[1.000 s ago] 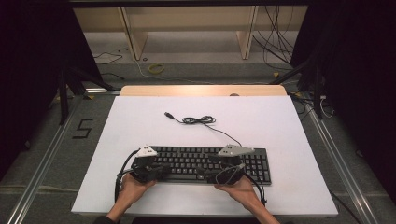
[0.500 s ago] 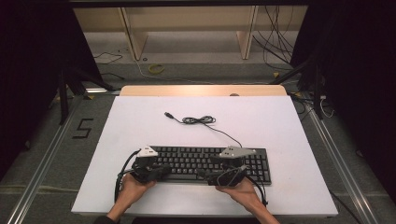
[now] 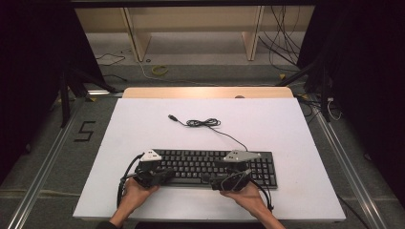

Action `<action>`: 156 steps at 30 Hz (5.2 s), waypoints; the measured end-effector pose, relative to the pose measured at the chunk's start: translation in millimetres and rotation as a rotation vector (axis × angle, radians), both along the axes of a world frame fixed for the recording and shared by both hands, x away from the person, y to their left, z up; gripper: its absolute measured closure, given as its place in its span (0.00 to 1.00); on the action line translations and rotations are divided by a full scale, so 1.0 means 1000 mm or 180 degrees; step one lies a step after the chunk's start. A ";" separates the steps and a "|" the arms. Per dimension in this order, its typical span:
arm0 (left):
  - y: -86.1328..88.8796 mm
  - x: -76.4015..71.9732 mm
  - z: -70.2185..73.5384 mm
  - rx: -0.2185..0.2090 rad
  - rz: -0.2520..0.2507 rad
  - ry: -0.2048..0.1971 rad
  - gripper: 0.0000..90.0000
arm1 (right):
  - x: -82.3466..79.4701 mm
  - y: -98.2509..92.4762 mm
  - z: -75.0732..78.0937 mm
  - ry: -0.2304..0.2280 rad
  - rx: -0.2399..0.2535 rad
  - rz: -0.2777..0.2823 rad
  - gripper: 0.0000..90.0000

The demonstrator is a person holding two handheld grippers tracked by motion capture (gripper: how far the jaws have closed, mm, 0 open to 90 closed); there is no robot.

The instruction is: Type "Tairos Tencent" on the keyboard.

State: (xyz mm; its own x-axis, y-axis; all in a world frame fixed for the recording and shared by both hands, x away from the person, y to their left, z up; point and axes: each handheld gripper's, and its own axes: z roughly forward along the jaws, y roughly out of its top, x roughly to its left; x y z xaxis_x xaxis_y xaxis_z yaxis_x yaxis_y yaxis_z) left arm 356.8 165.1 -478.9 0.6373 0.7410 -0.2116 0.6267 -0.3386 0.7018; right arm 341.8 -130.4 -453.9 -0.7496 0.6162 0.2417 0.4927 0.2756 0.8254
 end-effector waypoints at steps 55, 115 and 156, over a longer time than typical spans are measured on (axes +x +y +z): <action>0.025 0.011 0.023 -0.0462 0.0429 -0.0202 0.47 | 0.002 0.011 -0.003 0.0041 -0.0008 0.0065 0.33; 0.008 0.032 0.003 0.0019 0.0260 0.0002 0.99 | 0.001 0.011 -0.003 0.0042 0.0000 0.0072 0.33; 0.023 0.002 0.026 -0.0532 0.0237 -0.0278 0.43 | 0.008 0.031 -0.006 0.0130 -0.0148 0.0180 0.73</action>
State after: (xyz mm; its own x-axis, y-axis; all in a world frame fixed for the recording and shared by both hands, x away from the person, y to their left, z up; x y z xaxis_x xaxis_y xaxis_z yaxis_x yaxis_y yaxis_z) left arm 359.2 188.0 -452.4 0.6034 0.7459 -0.2820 0.5800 -0.1679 0.7971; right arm 350.0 -99.2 -459.9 -0.7737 0.5843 0.2450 0.5083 0.3416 0.7905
